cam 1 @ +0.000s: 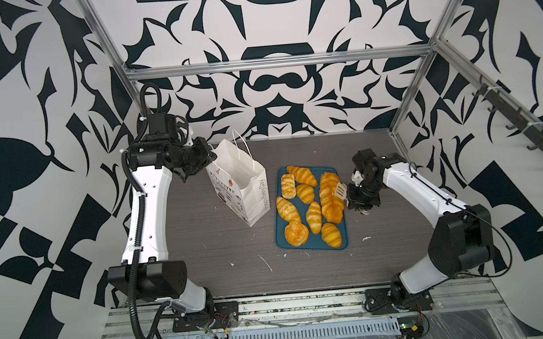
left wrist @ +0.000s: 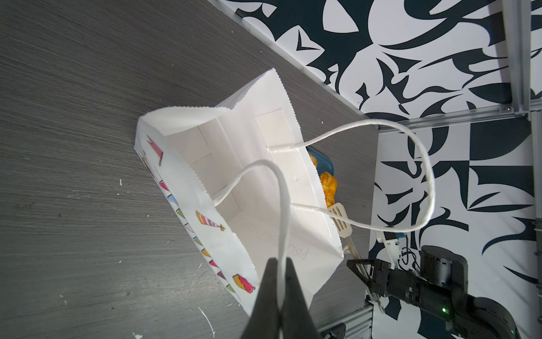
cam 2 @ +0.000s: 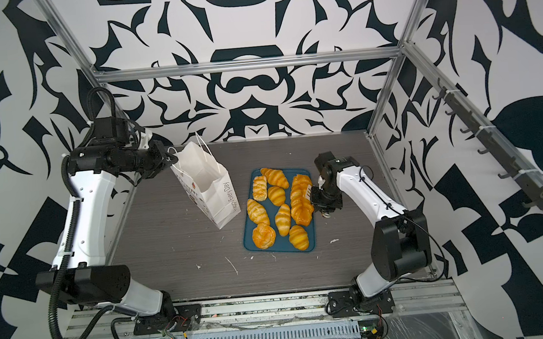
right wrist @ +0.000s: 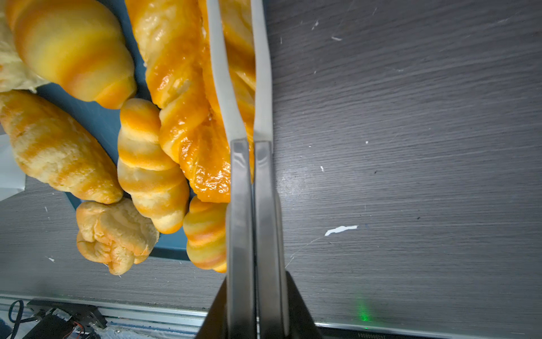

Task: Place the fake bread into the paper bag
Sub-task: 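Squeeze the tongs closed on the twisted pastry with the right gripper, then lift the twisted pastry off the tray with the tongs in the right gripper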

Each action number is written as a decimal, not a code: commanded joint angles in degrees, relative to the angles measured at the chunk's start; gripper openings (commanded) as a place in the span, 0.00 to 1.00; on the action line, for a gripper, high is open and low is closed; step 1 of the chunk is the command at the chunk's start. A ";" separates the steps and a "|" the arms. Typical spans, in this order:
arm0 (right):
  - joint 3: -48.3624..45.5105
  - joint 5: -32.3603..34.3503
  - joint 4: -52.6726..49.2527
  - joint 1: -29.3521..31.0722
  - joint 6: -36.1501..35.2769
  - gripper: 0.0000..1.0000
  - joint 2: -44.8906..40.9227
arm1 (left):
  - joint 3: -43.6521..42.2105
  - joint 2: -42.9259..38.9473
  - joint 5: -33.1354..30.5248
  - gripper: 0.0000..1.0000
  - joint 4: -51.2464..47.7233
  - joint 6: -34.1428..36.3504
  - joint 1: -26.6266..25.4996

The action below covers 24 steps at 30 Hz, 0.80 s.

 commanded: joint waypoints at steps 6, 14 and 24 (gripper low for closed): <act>2.18 0.90 -0.09 0.10 0.10 0.08 -2.56 | 1.44 0.55 0.99 0.00 -1.14 -0.44 0.16; 4.63 0.63 -1.48 0.10 0.22 0.07 -3.99 | 1.11 0.38 0.85 0.00 -1.14 -0.26 0.16; 6.48 0.64 -2.86 0.10 0.22 0.07 -5.20 | 1.07 0.42 0.89 0.00 -1.07 -0.27 0.16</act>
